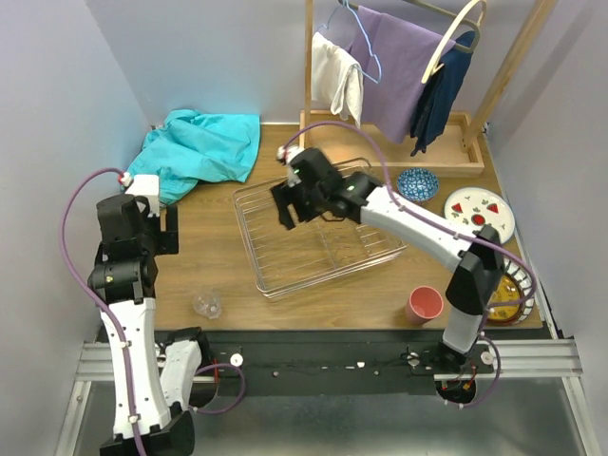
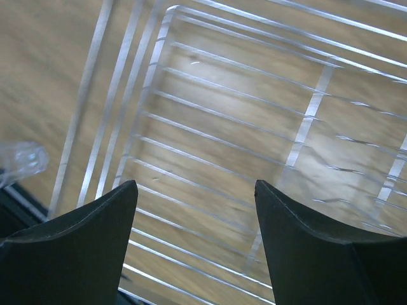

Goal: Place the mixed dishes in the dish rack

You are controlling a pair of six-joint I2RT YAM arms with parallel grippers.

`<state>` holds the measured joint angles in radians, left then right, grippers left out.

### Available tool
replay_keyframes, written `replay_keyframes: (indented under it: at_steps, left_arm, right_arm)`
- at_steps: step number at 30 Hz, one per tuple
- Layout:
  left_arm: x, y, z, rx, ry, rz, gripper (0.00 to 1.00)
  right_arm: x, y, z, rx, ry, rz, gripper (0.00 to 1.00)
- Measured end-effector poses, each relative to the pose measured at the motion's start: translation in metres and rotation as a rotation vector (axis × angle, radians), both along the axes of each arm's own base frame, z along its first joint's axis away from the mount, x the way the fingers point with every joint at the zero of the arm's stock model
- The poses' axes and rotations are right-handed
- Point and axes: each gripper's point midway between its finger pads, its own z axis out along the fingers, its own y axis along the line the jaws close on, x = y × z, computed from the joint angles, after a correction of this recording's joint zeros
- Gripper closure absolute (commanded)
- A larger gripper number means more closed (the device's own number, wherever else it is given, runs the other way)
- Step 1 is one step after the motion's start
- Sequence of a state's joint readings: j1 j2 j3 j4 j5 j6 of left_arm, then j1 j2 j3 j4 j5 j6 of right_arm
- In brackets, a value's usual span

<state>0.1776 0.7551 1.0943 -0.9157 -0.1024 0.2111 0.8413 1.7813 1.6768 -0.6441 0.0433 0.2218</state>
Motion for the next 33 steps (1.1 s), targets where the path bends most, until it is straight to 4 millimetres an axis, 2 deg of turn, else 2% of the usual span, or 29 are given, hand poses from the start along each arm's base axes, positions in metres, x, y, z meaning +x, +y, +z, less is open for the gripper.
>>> replay_keyframes:
  at_steps: [1,4,6,8,12,14,18,21,23,25,27,29,33]
  left_arm:
    - [-0.002,0.006,-0.001,-0.008,0.0,0.038,0.01]
    - [-0.006,0.02,0.002,-0.053,0.003,0.147,0.01]
    - [-0.003,0.028,0.02,-0.089,-0.041,0.213,0.01]
    - [0.003,0.034,0.039,-0.117,-0.094,0.255,0.01]
    - [0.002,0.031,0.066,-0.151,-0.181,0.269,0.02]
    - [-0.002,0.027,0.08,-0.158,-0.231,0.264,0.01]
    - [-0.016,0.022,0.097,-0.151,-0.302,0.26,0.01]
    - [-0.028,0.017,0.105,-0.145,-0.337,0.257,0.01]
    - [-0.033,0.015,0.105,-0.145,-0.34,0.256,0.02]
    - [-0.035,0.014,0.103,-0.148,-0.333,0.255,0.01]
    - [-0.035,0.013,0.101,-0.153,-0.324,0.251,0.01]
    - [-0.035,0.012,0.099,-0.156,-0.317,0.247,0.01]
    - [-0.033,0.01,0.098,-0.16,-0.31,0.231,0.01]
  right_arm:
    - [-0.013,0.019,-0.005,-0.007,0.002,0.036,0.18]
    - [-0.036,0.053,-0.009,-0.009,-0.001,0.099,0.18]
    - [-0.055,0.077,-0.01,-0.007,-0.009,0.14,0.18]
    - [-0.068,0.092,-0.01,-0.003,-0.014,0.168,0.18]
    - [-0.087,0.108,-0.022,-0.02,-0.001,0.2,0.2]
    - [-0.089,0.11,-0.031,-0.036,0.008,0.199,0.22]
    - [-0.088,0.112,-0.052,-0.075,0.023,0.189,0.25]
    - [-0.086,0.114,-0.068,-0.104,0.031,0.181,0.33]
    - [-0.084,0.118,-0.073,-0.112,0.03,0.18,0.48]
    - [-0.084,0.122,-0.079,-0.123,0.027,0.184,0.7]
    - [-0.087,0.128,-0.081,-0.125,0.02,0.201,0.72]
    - [-0.093,0.135,-0.079,-0.123,0.009,0.219,0.78]
    - [-0.105,0.137,-0.08,-0.164,-0.034,0.247,0.9]
